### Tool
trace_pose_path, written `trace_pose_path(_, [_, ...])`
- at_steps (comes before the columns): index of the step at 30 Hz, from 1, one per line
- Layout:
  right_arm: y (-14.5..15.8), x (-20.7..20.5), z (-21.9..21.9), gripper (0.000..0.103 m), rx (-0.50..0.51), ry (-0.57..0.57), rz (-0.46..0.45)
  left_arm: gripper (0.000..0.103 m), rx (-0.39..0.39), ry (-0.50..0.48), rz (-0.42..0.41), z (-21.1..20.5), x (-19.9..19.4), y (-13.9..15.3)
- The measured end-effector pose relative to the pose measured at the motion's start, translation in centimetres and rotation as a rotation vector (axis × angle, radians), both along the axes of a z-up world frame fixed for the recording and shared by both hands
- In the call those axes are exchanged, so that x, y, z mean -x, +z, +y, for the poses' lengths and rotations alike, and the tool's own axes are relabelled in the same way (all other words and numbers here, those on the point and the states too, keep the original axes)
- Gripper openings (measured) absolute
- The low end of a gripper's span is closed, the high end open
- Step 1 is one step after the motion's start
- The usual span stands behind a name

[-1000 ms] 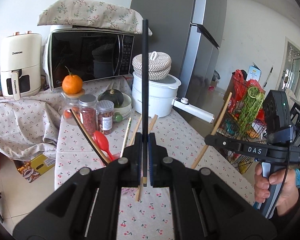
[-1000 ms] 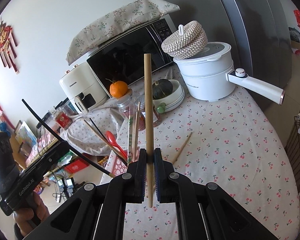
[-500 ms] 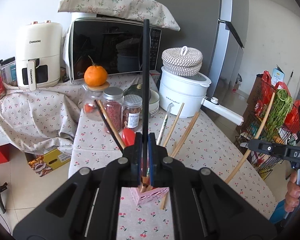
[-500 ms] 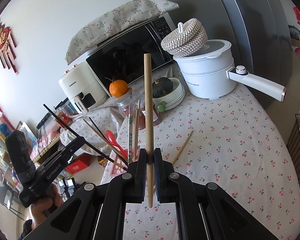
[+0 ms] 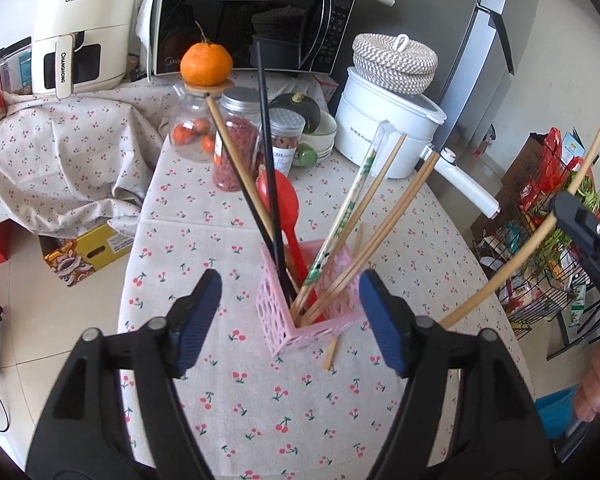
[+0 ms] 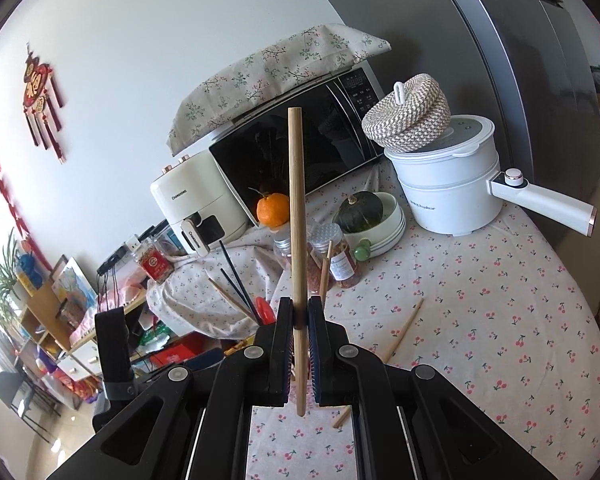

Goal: Organize utensils
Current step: 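Lower the wooden chopstick into the pink basket and open the right tool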

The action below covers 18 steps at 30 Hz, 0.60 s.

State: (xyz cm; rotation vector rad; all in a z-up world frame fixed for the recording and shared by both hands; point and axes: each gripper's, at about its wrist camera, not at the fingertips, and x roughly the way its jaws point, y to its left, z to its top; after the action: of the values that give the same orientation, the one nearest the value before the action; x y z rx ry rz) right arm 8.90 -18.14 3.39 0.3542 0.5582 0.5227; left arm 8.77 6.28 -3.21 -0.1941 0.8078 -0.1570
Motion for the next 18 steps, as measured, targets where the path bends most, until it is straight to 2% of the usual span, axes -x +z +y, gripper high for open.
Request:
trace_pose_path(2, [0.1, -0.3, 0.4, 0.007, -0.010, -0.004, -0.007, 0.087, -0.016, -0.016, 0.050, 0.1, 0.5, -0.8])
trace_pose_path(8, [-0.2, -1.2, 1.5, 0.007, -0.049, -0.024, -0.030, 0.100, -0.115, -0.076, 0.180, -0.1, 1.3, -4.0])
trace_pose_path(13, [-0.4, -1.9, 2.7, 0.007, -0.043, -0.050, -0.061, 0.102, -0.192, -0.100, 0.200, -0.3, 1.9, -5.0])
trace_pose_path(18, [-1.3, -2.8, 4.1, 0.007, 0.008, -0.057, -0.050, 0.102, -0.191, -0.100, 0.224, 0.2, 1.9, -5.6])
